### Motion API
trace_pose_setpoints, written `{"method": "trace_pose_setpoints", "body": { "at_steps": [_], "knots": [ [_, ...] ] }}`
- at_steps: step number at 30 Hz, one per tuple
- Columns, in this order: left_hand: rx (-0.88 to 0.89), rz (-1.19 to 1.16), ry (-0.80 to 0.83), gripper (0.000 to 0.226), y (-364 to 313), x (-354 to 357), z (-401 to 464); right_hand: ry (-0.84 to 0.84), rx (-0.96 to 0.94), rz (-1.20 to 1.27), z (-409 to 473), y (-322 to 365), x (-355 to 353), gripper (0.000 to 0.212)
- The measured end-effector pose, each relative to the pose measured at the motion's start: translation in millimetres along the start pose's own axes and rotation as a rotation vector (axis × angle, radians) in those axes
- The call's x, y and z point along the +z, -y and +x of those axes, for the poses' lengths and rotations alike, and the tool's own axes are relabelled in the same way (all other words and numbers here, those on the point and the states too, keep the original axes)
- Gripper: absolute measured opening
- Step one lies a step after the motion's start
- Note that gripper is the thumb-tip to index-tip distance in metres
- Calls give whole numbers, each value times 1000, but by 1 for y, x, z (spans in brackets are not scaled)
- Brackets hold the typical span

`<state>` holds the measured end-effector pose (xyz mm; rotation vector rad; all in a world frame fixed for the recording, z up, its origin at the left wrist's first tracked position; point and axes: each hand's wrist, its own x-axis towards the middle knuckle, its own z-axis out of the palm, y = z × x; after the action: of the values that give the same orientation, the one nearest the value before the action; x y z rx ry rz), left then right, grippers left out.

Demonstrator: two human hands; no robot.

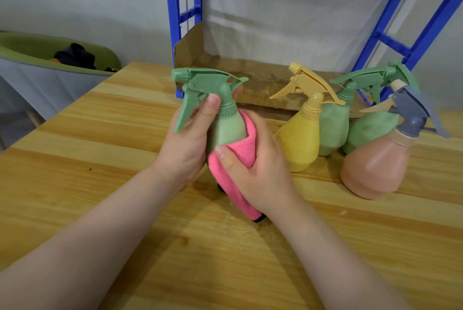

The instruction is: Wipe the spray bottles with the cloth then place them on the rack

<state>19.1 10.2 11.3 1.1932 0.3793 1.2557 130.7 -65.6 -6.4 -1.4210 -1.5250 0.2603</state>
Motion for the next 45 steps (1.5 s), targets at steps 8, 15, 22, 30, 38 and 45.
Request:
{"method": "trace_pose_setpoints", "body": {
  "at_steps": [8, 15, 22, 30, 38, 45],
  "knots": [
    [17, -143, -107, 44, -9, -4, 8, 61, 50, 137, -1, -2, -2, 77],
    [-30, -313, -150, 45, -21, -14, 16, 177, 127, 321, -4, -4, 7, 103],
    [27, -224, -96, 48, -18, -8, 13, 68, 220, 529, -3, 3, 6, 53],
    [156, 215, -123, 44, -15, 5, -1, -90, 298, 639, 1, 9, 1, 35],
    [-33, 482, -17, 48, 3, 8, -19, -229, 208, 477, 4, 2, 3, 45],
    [88, 355, 123, 31, 1, 12, -17, -253, 156, 464, 4, 7, -6, 25]
  ]
}}
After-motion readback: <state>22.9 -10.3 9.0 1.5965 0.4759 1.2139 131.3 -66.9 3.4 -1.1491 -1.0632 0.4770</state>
